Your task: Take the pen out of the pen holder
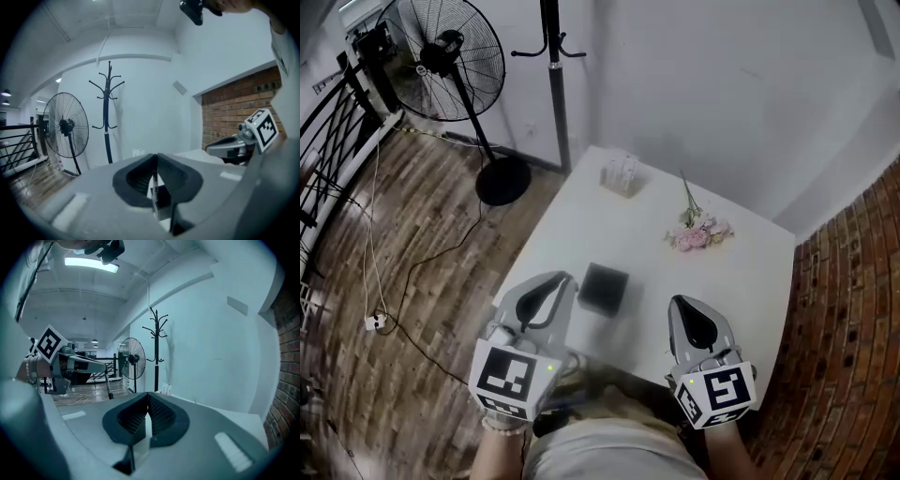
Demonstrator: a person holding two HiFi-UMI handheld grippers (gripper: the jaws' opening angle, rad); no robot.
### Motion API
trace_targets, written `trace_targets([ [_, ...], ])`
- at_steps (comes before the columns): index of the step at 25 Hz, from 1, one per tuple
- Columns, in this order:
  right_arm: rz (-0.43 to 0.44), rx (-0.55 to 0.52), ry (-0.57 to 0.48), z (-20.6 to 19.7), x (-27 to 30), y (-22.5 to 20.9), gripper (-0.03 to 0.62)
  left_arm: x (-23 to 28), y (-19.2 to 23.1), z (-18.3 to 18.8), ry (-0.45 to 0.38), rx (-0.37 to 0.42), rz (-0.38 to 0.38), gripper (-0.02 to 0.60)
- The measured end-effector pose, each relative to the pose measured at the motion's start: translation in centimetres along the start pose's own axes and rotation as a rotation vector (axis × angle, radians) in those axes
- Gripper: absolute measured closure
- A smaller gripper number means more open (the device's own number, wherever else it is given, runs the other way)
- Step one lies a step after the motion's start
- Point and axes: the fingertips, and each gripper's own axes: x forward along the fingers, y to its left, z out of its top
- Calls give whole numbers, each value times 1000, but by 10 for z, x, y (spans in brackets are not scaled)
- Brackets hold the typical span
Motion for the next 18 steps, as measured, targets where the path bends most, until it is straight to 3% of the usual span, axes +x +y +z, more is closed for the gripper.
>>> trace_targets([
  [18, 148, -61, -48, 21, 18, 48, 589, -68, 28, -5, -49, -32, 164, 557],
])
